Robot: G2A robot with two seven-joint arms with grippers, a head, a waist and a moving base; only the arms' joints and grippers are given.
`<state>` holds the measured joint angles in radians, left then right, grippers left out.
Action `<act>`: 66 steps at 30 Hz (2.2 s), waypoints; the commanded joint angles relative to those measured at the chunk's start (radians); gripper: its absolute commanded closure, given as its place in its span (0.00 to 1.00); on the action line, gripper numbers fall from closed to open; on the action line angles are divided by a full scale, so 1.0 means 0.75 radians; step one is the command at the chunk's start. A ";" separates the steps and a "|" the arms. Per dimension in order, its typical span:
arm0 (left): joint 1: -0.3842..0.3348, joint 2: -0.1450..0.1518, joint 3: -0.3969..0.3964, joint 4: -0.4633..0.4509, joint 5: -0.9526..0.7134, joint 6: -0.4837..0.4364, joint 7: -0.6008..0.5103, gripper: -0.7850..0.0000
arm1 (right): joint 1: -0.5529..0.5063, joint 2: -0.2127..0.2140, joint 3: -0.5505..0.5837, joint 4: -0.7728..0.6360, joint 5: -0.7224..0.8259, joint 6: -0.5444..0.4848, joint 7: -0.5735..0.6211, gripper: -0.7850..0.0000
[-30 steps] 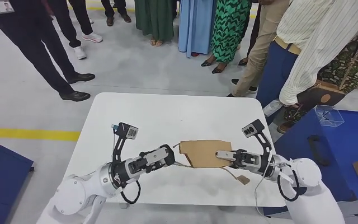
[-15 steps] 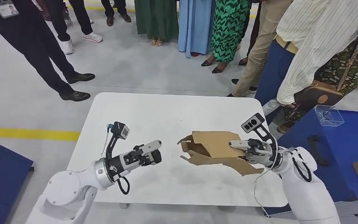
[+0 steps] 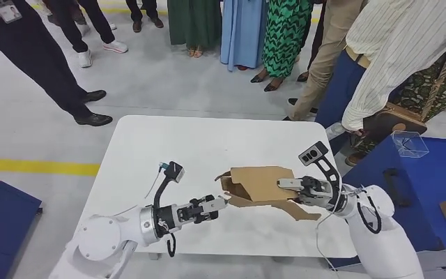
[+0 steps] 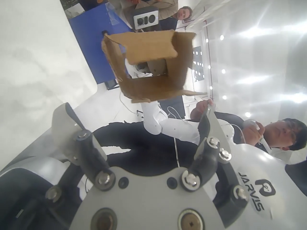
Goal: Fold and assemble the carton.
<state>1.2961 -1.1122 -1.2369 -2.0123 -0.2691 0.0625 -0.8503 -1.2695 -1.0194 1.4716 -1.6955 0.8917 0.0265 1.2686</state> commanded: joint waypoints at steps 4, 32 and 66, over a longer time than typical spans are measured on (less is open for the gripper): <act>-0.054 -0.009 0.067 0.048 0.030 0.053 0.044 0.00 | -0.003 0.000 -0.008 -0.016 -0.013 -0.003 -0.003 1.00; -0.106 -0.013 0.146 0.092 0.053 0.107 0.049 0.00 | -0.008 0.002 -0.036 -0.064 -0.081 -0.001 -0.040 1.00; 0.289 0.005 -0.302 -0.118 -0.449 -0.429 0.338 0.00 | 0.036 -0.047 -0.135 0.205 0.597 0.237 -0.106 1.00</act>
<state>1.5125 -1.1088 -1.4634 -2.1006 -0.6058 -0.2593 -0.5969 -1.2559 -1.0493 1.3866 -1.5905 1.2435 0.1645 1.1860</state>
